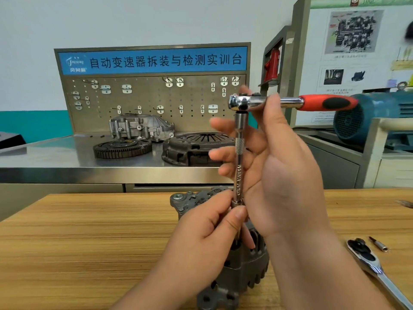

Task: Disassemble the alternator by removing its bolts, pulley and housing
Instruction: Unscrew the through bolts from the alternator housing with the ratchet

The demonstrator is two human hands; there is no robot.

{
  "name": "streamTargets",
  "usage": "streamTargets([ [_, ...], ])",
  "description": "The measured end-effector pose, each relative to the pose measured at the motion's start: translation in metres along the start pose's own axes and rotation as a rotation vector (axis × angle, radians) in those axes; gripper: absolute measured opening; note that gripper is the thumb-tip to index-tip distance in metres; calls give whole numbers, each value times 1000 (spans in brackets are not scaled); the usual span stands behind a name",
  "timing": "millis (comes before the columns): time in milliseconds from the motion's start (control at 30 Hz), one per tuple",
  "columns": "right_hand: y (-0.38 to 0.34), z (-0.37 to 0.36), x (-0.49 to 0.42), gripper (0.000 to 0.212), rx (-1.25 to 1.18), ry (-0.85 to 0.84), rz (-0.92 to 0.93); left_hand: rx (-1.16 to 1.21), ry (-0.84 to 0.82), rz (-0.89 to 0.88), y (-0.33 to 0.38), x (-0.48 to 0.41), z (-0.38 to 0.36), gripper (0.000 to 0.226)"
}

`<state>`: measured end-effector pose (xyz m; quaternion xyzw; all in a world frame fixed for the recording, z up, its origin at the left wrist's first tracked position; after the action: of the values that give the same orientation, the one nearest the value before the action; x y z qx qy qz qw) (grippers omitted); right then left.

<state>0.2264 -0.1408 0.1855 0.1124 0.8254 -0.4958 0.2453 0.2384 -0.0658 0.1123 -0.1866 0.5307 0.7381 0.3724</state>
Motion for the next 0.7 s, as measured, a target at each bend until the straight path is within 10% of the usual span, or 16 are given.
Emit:
streamTargets([
  [233,-18,6,6,25,79,90,237,6,13,40,-1,1,-1,39],
  [500,7,-3,-2,49,-64,-69,-114,94,-1,46,-4,3,-2,37],
  [700,3,2,0,33,-56,26,25,-26,31,-1,-1,2,1,24],
])
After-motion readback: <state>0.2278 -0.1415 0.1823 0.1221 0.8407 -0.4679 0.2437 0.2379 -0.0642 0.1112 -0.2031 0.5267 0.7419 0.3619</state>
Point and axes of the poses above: each hand's wrist, its own x-axis away from the middle knuckle, its own z-axis out of the back of the hand, y = z × x, the point moved 8 cm from there along -x, towards the middle knuckle, and after that the axes turned 8 degrees about -z, right-handed, at the moved point
